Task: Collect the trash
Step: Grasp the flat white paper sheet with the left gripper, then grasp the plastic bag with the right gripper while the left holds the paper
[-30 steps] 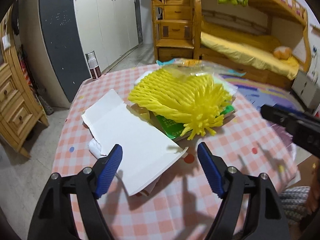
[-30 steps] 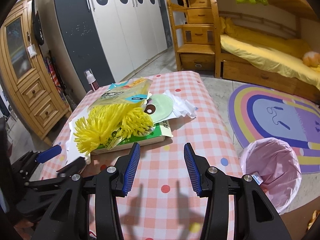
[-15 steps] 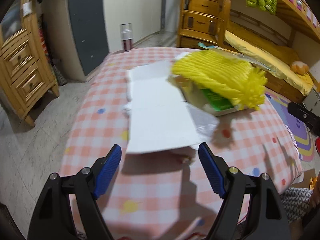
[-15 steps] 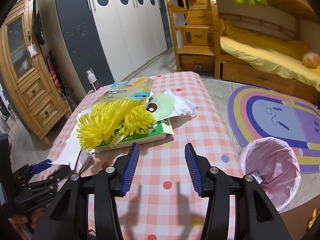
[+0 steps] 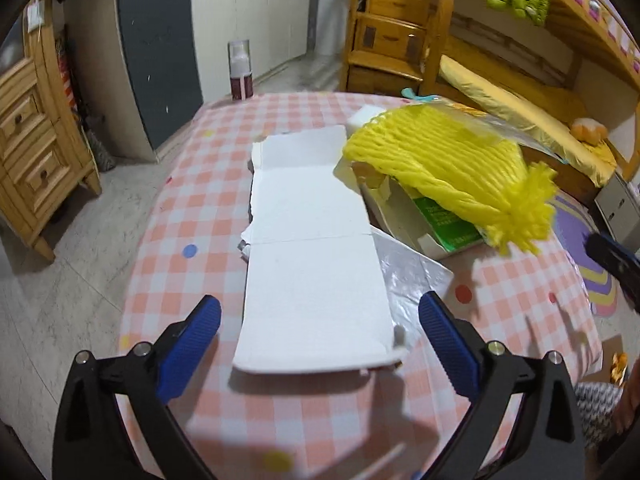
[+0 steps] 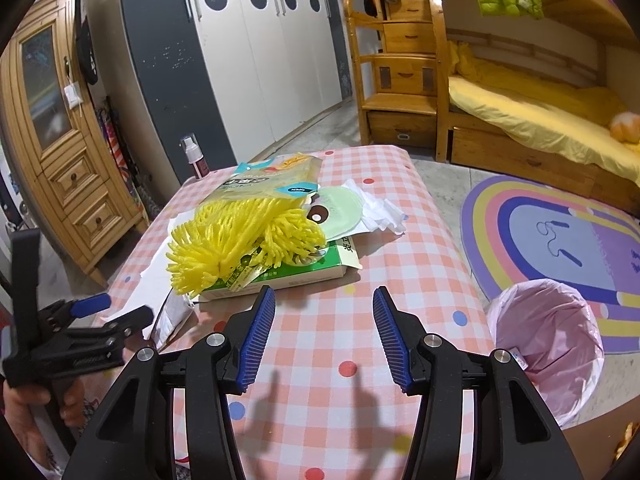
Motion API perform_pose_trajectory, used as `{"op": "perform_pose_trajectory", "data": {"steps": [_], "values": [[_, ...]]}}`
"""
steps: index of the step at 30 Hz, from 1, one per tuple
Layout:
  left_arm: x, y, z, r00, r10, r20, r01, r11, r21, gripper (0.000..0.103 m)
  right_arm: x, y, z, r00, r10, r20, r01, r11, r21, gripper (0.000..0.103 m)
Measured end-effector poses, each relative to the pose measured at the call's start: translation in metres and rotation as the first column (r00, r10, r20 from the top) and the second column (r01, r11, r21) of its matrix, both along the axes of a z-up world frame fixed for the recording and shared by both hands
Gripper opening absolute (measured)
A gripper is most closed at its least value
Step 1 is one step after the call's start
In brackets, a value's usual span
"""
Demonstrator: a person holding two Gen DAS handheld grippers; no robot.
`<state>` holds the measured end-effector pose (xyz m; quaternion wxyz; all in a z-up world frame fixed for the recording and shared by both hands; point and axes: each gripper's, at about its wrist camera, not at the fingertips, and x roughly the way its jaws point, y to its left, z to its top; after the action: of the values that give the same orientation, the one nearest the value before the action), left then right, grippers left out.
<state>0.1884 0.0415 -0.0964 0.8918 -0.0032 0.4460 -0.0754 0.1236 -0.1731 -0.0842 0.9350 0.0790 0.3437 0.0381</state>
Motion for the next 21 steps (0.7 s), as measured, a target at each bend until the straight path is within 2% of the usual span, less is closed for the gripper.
{"op": "perform_pose_trajectory", "data": {"steps": [6, 9, 10, 12, 15, 18, 21], "values": [[0.013, -0.003, -0.019, 0.997, 0.027, -0.073, -0.024, 0.998, 0.053, 0.096, 0.001, 0.0, 0.001, 1.0, 0.011, 0.0, -0.011, 1.0, 0.005, 0.052], [0.01, -0.006, -0.02, 0.998, 0.02, -0.06, -0.016, 0.997, 0.079, 0.095, 0.0, 0.0, 0.001, 1.0, 0.014, 0.001, -0.014, 1.0, 0.003, 0.052], [0.009, -0.006, -0.019, 0.998, 0.022, -0.058, -0.017, 0.997, 0.081, 0.093, 0.0, 0.0, 0.001, 1.0, 0.014, 0.0, -0.014, 1.0, 0.005, 0.052], [0.007, -0.004, -0.014, 0.999, 0.032, -0.04, -0.029, 0.996, 0.08, 0.078, 0.0, -0.001, 0.001, 1.0, 0.013, 0.0, -0.013, 1.0, 0.008, 0.052], [0.006, 0.0, -0.013, 0.998, 0.039, -0.04, -0.036, 0.997, 0.066, 0.078, -0.001, -0.002, 0.001, 1.0, 0.011, 0.002, -0.011, 1.0, 0.008, 0.052], [0.001, 0.002, -0.008, 0.998, 0.068, -0.002, -0.068, 0.994, 0.086, 0.078, -0.001, -0.002, 0.001, 1.0, 0.011, 0.002, -0.011, 1.0, 0.01, 0.052], [-0.011, 0.005, 0.009, 0.992, 0.09, 0.09, -0.099, 0.99, 0.097, 0.078, -0.002, -0.002, 0.002, 1.0, 0.011, 0.005, -0.011, 1.0, 0.009, 0.052]]}}
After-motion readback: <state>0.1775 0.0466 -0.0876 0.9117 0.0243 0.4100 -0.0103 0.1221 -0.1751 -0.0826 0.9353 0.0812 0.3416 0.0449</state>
